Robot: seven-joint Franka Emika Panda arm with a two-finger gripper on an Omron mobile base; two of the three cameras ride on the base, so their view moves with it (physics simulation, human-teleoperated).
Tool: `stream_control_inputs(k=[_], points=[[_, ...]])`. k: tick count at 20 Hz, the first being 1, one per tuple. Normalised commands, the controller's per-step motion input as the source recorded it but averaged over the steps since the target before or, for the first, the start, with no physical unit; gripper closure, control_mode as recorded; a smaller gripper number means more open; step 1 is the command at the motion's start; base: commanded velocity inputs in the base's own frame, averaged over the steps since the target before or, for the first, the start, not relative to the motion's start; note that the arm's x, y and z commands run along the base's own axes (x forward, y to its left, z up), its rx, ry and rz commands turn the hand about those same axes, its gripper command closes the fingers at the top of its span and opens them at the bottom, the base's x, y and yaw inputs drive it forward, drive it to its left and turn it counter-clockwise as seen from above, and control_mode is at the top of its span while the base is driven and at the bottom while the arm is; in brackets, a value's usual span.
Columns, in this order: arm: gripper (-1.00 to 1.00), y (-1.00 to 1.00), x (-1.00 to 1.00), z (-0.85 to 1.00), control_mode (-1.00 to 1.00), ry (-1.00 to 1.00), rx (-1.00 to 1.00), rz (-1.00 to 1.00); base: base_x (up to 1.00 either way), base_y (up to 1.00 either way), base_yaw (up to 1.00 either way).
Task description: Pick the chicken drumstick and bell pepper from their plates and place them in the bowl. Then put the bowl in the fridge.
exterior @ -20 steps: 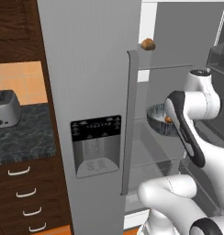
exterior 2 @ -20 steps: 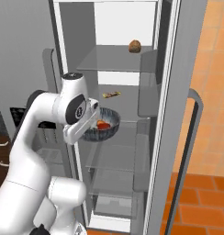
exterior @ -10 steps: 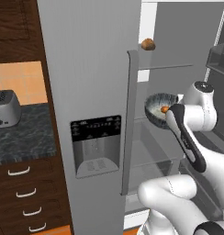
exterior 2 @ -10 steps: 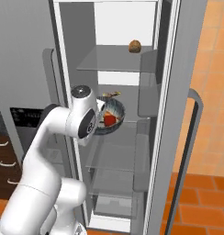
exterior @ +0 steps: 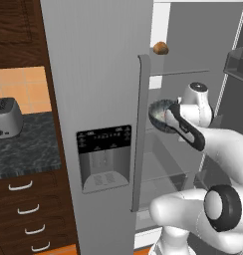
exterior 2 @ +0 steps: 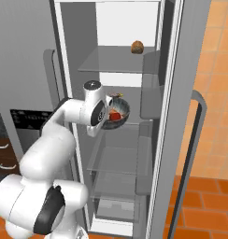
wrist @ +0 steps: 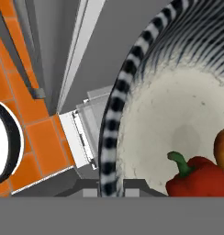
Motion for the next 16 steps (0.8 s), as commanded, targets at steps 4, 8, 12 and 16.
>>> stream_control_inputs(k=[4, 8, 12, 16], points=[[1.0, -0.27, 0.95, -0.28, -1.0, 0.04, 0.0, 0.02, 0.0, 0.0, 0.0], [1.0, -0.05, 0.59, -0.43, -1.0, -0.01, 0.0, 0.06, 0.0, 0.0, 0.0], [1.0, -0.04, 0.62, -0.25, -1.0, -0.04, 0.0, 0.06, 0.0, 0.0, 0.0], [1.0, -0.03, 0.71, -0.11, -1.0, -0.04, 0.0, 0.01, 0.0, 0.0, 0.0]])
